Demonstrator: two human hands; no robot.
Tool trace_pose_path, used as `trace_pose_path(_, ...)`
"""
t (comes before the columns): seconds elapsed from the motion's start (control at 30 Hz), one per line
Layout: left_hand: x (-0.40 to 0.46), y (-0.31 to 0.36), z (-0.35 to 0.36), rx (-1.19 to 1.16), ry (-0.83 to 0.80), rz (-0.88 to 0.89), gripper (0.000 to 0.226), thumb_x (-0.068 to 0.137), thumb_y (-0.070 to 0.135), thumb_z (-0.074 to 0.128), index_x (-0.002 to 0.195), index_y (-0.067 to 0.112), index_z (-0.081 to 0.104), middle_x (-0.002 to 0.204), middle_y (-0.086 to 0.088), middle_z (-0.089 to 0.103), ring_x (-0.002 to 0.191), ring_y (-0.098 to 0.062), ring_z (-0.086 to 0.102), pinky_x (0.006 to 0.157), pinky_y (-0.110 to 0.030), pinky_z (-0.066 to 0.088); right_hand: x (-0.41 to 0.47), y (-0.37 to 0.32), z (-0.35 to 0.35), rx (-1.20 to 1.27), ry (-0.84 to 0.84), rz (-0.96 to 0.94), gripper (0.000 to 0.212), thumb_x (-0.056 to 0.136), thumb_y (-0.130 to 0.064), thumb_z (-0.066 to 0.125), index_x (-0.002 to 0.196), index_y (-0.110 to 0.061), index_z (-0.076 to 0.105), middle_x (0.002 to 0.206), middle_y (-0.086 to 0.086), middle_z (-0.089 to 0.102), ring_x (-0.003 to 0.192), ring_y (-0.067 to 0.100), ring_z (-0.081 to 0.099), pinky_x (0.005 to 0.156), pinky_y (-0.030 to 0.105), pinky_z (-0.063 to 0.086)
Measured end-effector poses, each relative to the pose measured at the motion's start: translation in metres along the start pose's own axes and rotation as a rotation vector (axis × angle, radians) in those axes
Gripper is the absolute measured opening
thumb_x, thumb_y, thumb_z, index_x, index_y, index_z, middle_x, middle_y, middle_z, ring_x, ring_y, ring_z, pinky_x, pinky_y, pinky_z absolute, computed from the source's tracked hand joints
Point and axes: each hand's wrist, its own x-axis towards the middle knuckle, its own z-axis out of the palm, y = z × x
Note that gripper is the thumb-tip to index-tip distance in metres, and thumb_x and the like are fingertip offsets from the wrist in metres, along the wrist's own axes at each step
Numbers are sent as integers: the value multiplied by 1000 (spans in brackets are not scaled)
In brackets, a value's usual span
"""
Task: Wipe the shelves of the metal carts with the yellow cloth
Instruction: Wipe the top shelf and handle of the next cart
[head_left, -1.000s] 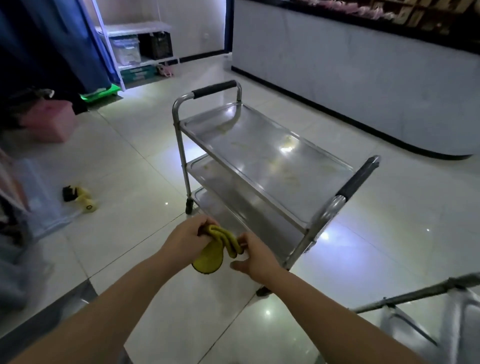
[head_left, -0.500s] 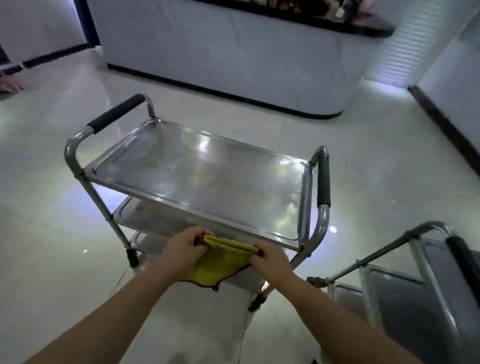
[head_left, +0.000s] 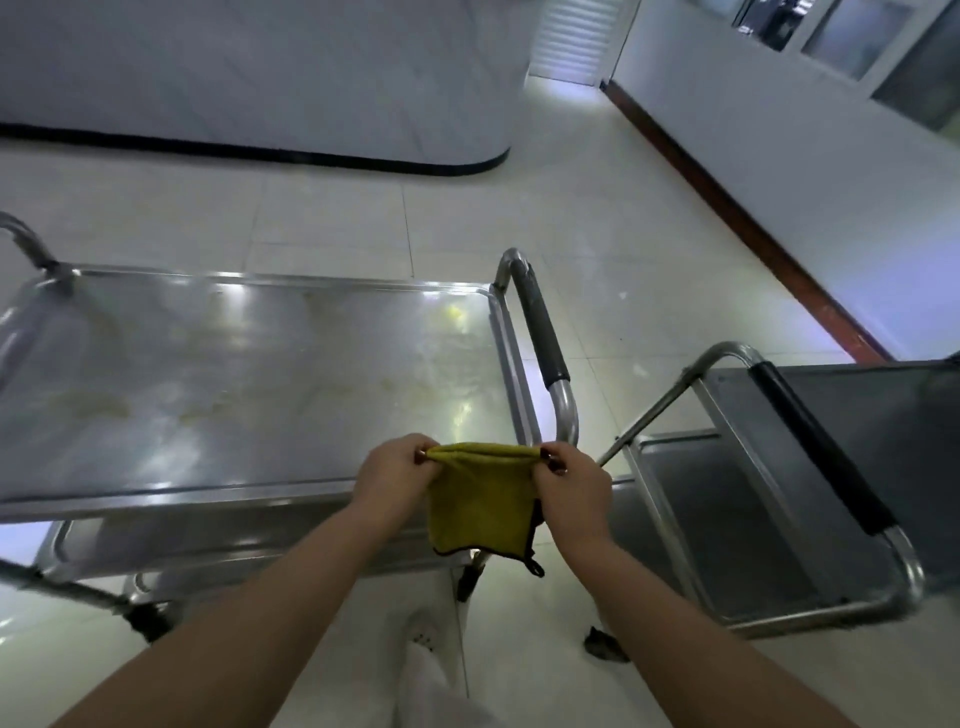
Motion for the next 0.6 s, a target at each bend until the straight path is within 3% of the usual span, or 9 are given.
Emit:
trace_pose_path(0.13, 48, 4, 3, -33, -7, -27, 12, 85, 16, 62, 89, 25, 67, 86, -3, 68, 82, -22, 65, 78, -44, 55, 34, 0, 19, -37, 34, -40, 23, 90, -6, 54, 105, -15, 70, 86, -8, 56, 84, 11, 56, 73, 15, 45)
trace_pose_path(0.3, 106, 2, 8, -28, -62, -47, 12, 87, 15, 61, 94, 23, 67, 91, -1, 67, 88, -22, 64, 84, -43, 54, 75, 6, 52, -88, 39, -52, 19, 90, -4, 57, 102, -13, 68, 95, -10, 49, 98, 17, 54, 84, 22, 38)
trace_pose_path(0.37, 123, -2, 11, -16, -104, -63, 17, 87, 12, 62, 97, 25, 65, 96, 1, 66, 92, -21, 63, 86, -42, 53, 88, 11, 66, -145, 31, -62, 21, 90, -7, 58, 107, -16, 65, 104, -9, 51, 103, 14, 53, 89, 25, 41)
trace_pose_path(0.43, 137, -7, 10, -21, -115, -113, 25, 86, 9, 62, 107, 22, 64, 106, 0, 64, 93, -20, 62, 85, -42, 54, 95, 18, 80, -185, -76, -45, 37, 93, -11, 57, 129, -17, 52, 134, -1, 45, 111, 11, 51, 97, 28, 46)
trace_pose_path(0.5, 148, -15, 4, -12, -98, -154, 35, 85, 6, 61, 118, 19, 61, 116, 0, 60, 93, -22, 62, 83, -40, 55, 96, 25, 93, -318, -176, -68, 61, 93, -20, 59, 146, -19, 27, 155, 4, 24, 121, 16, 50, 96, 29, 49)
trace_pose_path(0.6, 160, -30, -15, 152, -84, -106, 42, 85, 8, 59, 125, 20, 57, 124, -2, 57, 101, -19, 58, 83, -31, 48, 96, 33, 110, -534, -242, -287, 80, 83, -27, 71, 145, -17, 23, 148, 14, 39, 115, 30, 58, 87, 37, 54)
